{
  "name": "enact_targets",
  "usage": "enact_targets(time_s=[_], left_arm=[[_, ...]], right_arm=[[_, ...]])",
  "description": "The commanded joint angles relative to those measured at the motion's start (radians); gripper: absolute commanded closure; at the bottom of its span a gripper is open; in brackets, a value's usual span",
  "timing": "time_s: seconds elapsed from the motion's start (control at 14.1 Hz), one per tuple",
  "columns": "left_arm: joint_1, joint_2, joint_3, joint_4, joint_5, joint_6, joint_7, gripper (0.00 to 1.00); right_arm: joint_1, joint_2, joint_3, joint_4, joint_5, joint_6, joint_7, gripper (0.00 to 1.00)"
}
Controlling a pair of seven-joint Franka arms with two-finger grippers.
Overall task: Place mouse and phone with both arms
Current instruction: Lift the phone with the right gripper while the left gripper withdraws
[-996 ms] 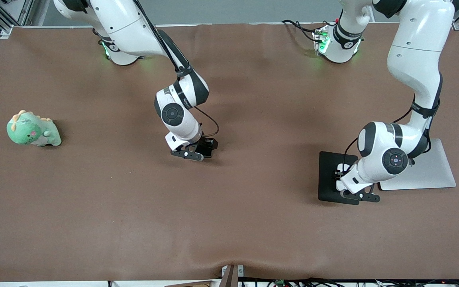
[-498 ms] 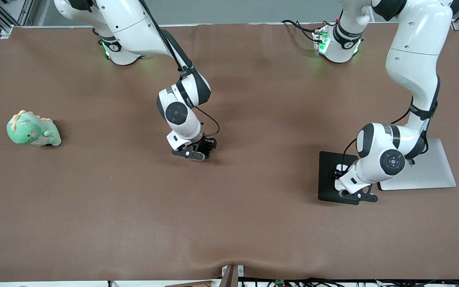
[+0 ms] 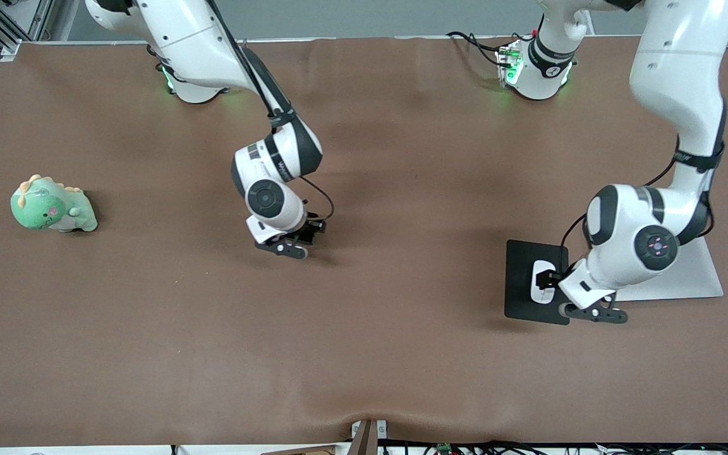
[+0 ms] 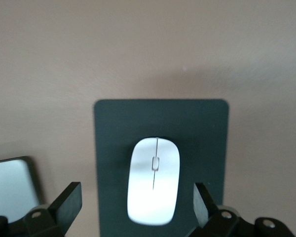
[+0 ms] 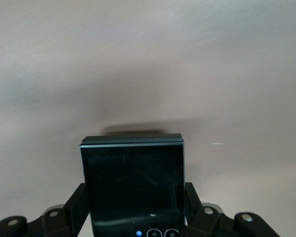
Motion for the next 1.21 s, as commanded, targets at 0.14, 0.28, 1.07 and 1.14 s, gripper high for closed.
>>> enact_targets(time_s=[0.14,0.28,1.07,1.14], left_arm=[[0.034,-0.201,-0.011,-0.026,0.009,-0.127,-0.012,0.0],[0.033,-0.278,-0.012,-0.026,0.009,-0.22,-0.017,0.0],[0.033,-0.454,-0.016,0.144,0.018,-0.591,0.018,0.0],[0.033,-0.47,-0.016,0.161,0.018,-0.625,0.035,0.0]], right_arm=[[-0.047,-0.105,-0.128,-0.134,-0.044,-0.06,-0.244,1.0],[-0.093,-0.111,-0.159,-0.182,-0.044,-0.022,-0.364,1.0],[-0.469,-0.183,-0.16,-0.291,-0.044,-0.008,-0.845,1.0],[-0.493,-0.183,-0.16,-0.3,-0.044,-0.002,-0.872,1.0]])
